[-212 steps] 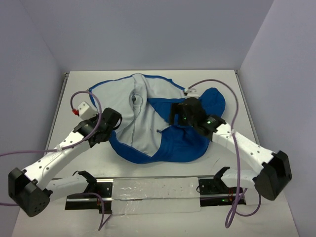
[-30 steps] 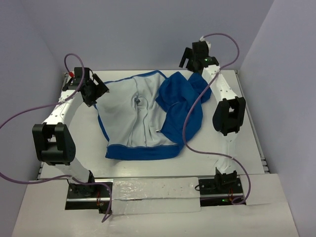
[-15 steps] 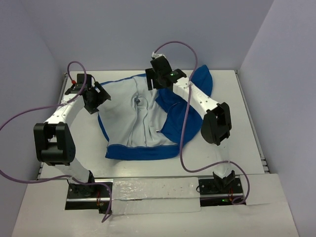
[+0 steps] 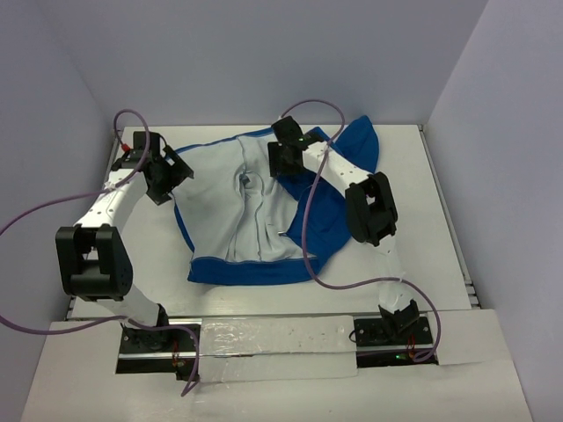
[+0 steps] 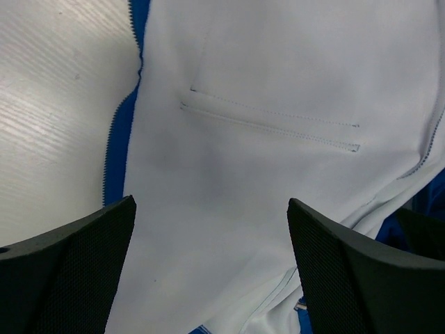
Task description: Zip up the jacket
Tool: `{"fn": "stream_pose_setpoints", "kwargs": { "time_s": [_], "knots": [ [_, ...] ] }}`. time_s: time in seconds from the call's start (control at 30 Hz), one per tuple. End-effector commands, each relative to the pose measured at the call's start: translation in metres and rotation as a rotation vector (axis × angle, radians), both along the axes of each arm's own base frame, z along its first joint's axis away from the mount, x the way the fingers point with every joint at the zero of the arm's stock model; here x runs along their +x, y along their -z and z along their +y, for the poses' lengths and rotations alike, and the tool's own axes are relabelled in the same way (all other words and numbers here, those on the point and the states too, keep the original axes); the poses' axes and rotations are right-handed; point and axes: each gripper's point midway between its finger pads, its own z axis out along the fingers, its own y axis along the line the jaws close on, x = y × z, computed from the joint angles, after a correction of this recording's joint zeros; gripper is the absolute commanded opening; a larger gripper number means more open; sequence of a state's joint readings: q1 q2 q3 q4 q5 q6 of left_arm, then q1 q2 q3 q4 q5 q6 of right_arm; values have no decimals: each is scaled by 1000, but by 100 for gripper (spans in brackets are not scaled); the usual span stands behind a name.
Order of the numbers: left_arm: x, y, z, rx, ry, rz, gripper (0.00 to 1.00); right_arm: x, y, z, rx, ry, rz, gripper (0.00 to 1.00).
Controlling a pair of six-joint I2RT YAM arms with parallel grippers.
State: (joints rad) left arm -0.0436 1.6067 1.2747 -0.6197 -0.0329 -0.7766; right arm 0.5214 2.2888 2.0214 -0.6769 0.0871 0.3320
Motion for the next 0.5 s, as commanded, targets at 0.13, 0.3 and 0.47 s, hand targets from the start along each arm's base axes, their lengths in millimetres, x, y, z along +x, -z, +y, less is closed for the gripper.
{"fn": "stream_pose_setpoints", "kwargs": {
  "time_s": [0.13,0.3,0.47],
  "knots": [
    [22,-2,58,-53,-232,-9,94,8,-14,-1,115,32,-20,2],
    [55,5,93,38,-278,22,92,2,-28,3,167,21,-38,0],
    [101,10,93,43,-196,-3,91,-13,-34,6,216,7,-22,0]
  ]
}}
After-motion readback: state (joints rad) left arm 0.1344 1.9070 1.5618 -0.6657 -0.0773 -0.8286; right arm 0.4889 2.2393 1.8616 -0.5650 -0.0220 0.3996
